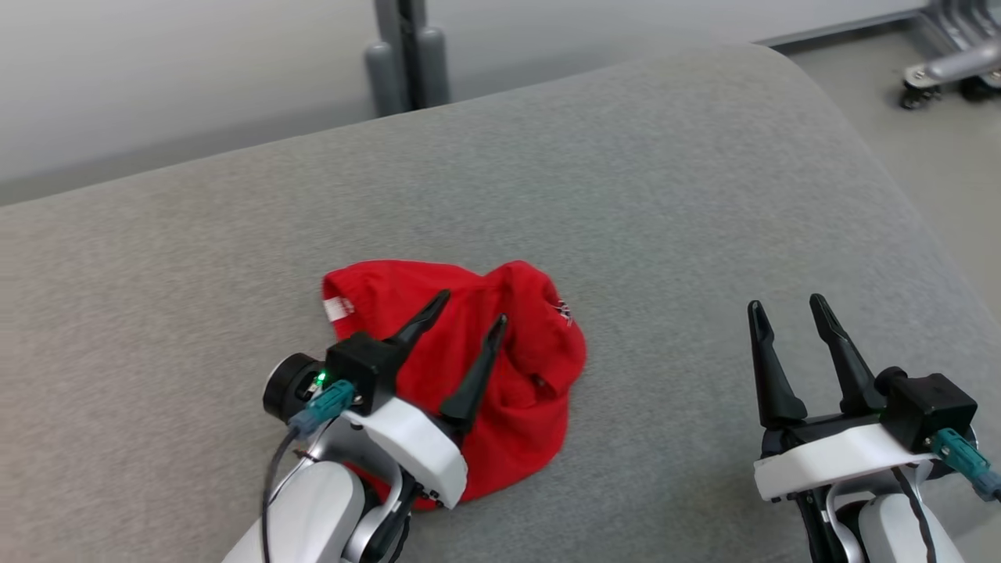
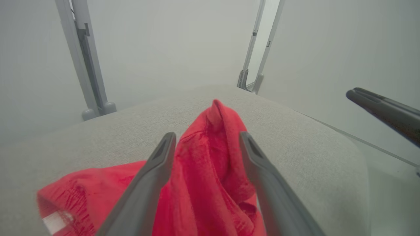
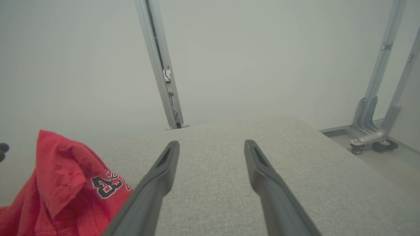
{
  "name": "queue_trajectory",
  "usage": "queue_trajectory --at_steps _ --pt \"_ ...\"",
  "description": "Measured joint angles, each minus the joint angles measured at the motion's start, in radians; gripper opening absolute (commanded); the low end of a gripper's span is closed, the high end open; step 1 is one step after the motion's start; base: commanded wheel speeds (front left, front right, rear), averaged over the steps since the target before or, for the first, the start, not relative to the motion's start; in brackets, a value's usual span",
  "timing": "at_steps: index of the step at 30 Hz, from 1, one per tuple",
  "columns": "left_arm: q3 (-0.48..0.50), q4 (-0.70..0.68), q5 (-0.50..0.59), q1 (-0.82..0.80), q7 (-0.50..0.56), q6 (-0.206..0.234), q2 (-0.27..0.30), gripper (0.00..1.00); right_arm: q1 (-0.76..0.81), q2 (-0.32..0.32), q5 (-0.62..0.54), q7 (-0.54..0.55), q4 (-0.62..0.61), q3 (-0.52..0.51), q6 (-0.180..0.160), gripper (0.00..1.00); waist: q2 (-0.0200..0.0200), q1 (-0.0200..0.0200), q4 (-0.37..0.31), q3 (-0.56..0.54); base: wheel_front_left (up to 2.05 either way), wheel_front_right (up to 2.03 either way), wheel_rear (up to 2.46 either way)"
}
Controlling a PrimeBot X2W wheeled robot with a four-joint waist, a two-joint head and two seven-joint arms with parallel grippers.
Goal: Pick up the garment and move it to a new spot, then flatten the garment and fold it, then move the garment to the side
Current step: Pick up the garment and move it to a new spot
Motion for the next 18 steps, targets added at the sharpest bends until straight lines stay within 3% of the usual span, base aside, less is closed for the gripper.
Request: queue_trajectory --at_steps 5,18 --pt "0.048 -0.028 -0.03 0.042 -0.053 0.018 0.015 1.0 0.001 0.001 -0.015 0.01 -0.005 -0.016 0.0 1.0 0.0 0.0 0.072 -0.018 0.0 0.0 0.0" --pt "0.24 -0.106 -0.078 0.126 -0.157 0.121 0.109 1.0 0.002 0.001 -0.046 0.045 -0.039 -0.041 0.0 1.0 0.0 0.0 0.26 -0.065 0.0 0.0 0.0"
